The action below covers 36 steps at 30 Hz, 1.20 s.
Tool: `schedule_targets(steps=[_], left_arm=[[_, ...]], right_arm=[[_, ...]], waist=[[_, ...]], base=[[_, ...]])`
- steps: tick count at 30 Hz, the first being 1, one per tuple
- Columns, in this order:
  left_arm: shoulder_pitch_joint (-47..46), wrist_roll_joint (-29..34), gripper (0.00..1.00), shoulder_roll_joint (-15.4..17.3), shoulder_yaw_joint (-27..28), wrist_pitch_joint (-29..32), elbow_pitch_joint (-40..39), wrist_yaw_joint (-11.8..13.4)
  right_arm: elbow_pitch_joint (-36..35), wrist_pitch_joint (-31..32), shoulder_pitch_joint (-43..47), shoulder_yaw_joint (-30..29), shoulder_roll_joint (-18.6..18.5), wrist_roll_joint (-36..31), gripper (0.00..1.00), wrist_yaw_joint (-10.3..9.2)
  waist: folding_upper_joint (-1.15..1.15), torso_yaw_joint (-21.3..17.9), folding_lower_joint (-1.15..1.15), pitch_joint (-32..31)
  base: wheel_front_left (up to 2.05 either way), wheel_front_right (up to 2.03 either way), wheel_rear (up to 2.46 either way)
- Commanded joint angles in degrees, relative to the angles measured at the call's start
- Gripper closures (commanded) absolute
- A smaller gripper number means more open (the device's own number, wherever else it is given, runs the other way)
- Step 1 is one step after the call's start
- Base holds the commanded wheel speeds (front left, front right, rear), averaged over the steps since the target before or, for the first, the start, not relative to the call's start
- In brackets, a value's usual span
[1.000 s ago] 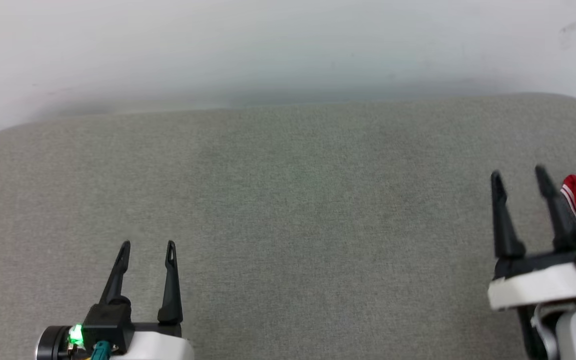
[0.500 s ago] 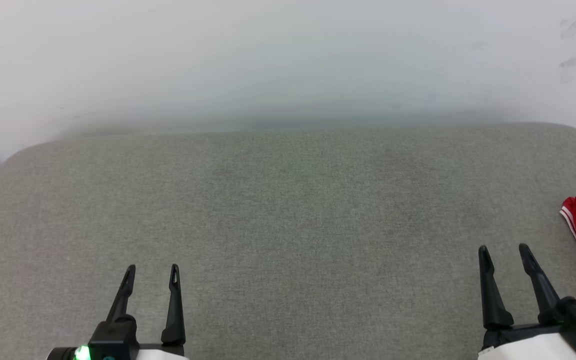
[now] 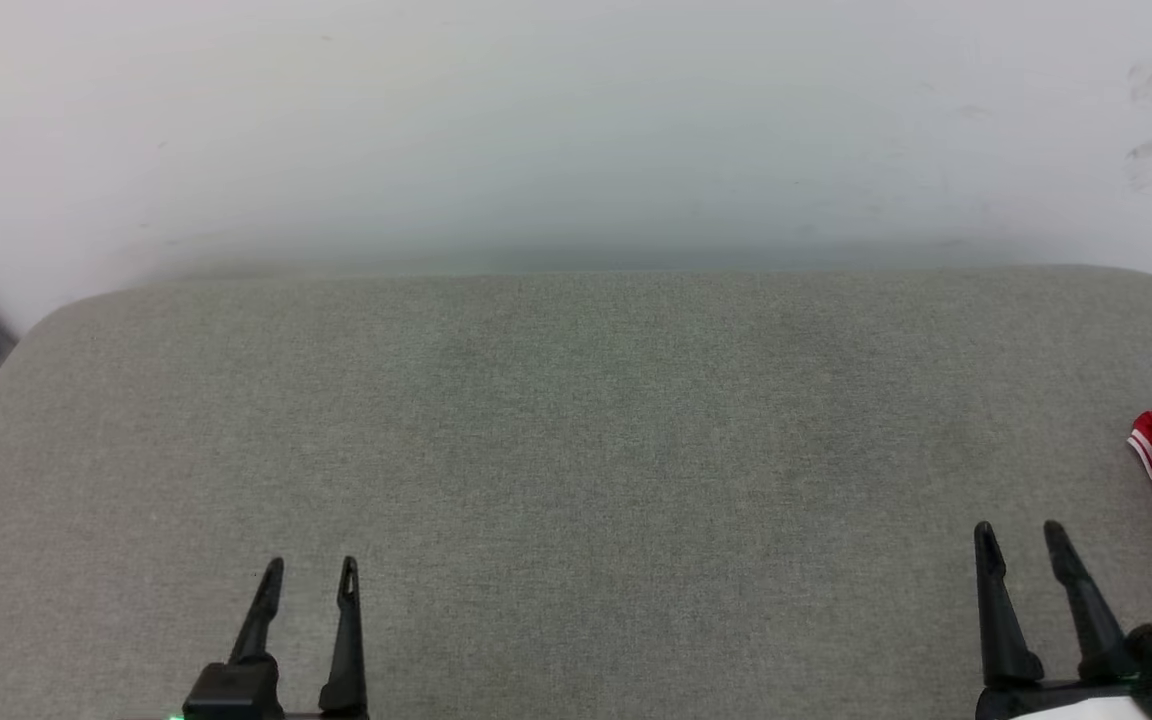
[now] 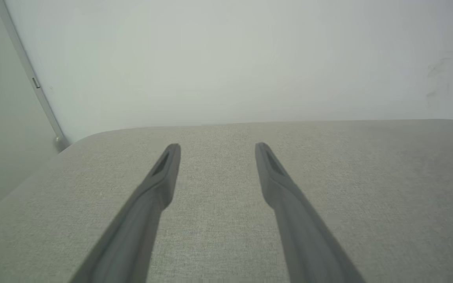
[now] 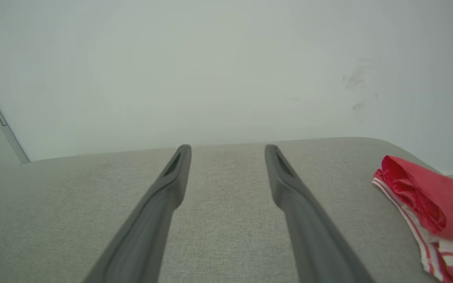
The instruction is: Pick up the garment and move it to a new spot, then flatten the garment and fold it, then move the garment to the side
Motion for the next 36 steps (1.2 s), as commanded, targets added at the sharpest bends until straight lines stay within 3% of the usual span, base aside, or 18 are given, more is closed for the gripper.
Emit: schedule_targets(steps=[1, 3, 21, 36], left_arm=[[0.1, -0.1, 1.0, 0.0, 0.0, 0.0, 0.4, 0.0], [0.6, -0.2, 1.0, 0.0, 0.0, 0.2, 1.6, 0.0], [-3.2, -22.2, 1.0, 0.7, 1.0, 4.4, 4.4, -2.2], [-5.7, -36.1, 1.0, 1.1, 1.7, 7.3, 6.2, -3.7]], right_arm=[[0.4, 0.0, 0.1, 0.0, 0.0, 0.1, 1.0, 0.0], [1.5, 0.1, 0.2, 0.2, 0.0, 0.2, 1.0, 0.0], [4.4, 4.3, -3.3, 0.4, -0.7, 20.3, 1.0, -0.01], [6.4, 7.3, -5.6, 0.4, -1.0, 33.0, 1.0, -0.01]], waist=[[0.0, 0.0, 0.0, 0.0], [0.0, 0.0, 0.0, 0.0], [0.0, -0.2, 0.0, 0.3], [0.0, -0.4, 0.0, 0.6]], base=[[0.0, 0.0, 0.0], [0.0, 0.0, 0.0], [0.0, 0.0, 0.0], [0.0, 0.0, 0.0]])
